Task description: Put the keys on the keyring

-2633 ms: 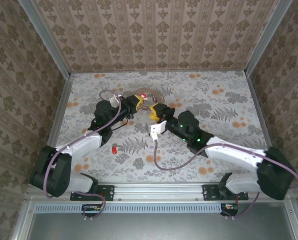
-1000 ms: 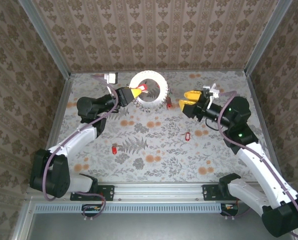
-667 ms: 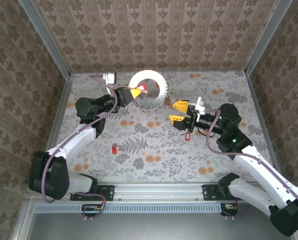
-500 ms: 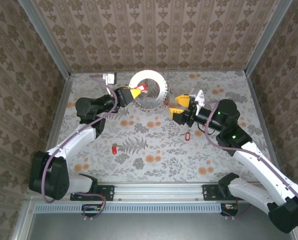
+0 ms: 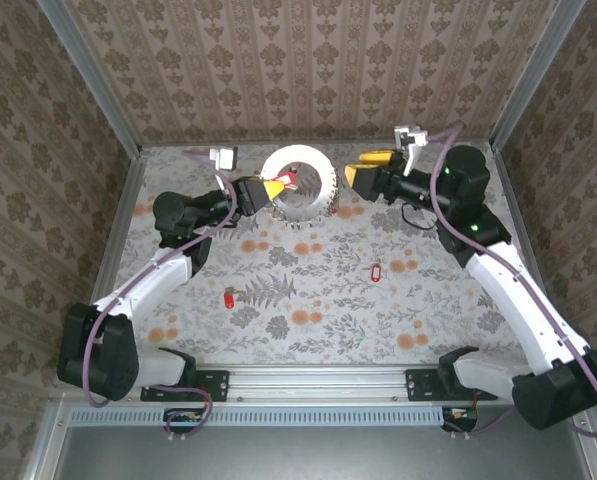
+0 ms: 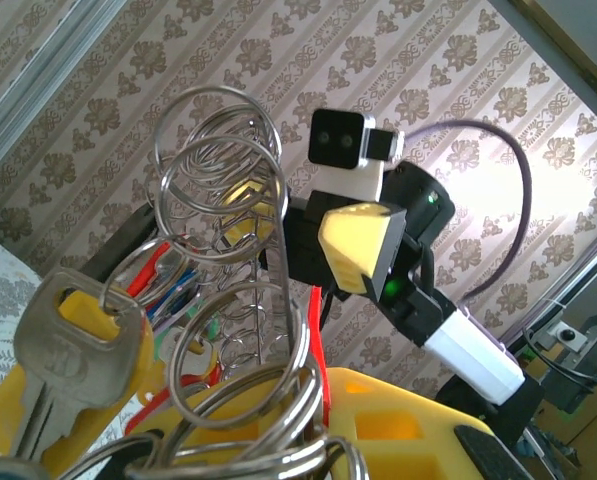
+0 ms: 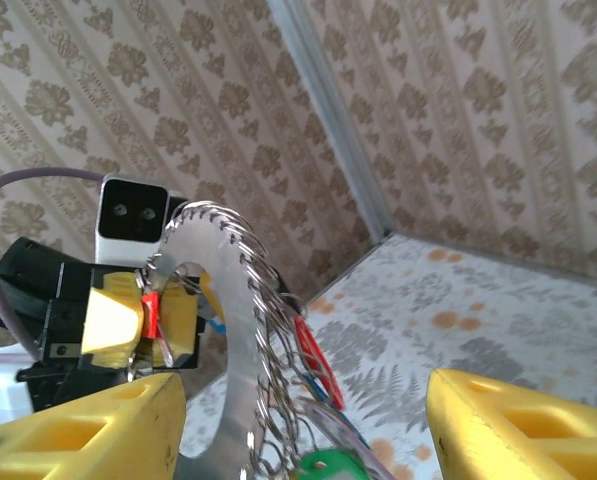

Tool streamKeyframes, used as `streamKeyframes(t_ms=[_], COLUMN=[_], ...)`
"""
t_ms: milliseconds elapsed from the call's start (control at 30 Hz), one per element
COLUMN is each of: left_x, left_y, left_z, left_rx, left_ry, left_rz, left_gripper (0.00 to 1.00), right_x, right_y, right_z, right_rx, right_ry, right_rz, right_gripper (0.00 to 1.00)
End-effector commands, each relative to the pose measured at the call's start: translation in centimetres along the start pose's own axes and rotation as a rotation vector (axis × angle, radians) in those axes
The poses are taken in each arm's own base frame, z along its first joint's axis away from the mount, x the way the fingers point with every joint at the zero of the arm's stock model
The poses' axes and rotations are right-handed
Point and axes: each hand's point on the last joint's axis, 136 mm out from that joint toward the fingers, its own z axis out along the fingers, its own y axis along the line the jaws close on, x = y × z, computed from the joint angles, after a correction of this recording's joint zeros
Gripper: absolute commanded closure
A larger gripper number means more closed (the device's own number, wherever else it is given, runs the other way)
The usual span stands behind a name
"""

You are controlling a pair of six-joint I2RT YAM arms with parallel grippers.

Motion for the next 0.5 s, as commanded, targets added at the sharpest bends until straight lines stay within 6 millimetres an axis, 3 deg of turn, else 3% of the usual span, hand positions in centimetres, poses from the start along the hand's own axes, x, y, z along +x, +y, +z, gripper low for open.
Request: streamKeyframes(t_ms=[0,300,467], left_x=[-0.9,-0.7,-0.6], left_y=[-2.9,-3.0,-3.1], left_z=[0.2,0.5,0.8], left_rx=[0.048,0.054,0.065], left_ry=[0.008,0.025,0.035], left_rz=[0.105,0.098,0.091], left_gripper=[1.00,1.00,1.00], right_x=[0.7,1.8,3.2], right_y=[0.9,1.3,1.1], right_z=[0.8,3.3,4.8], right_rx=[-0.079,-0.235,-0.307], right_ry=[0.104,0.205,0.263], right_rz=[0.080,0.166,0.210], right_gripper=[0.34,0.34,0.41])
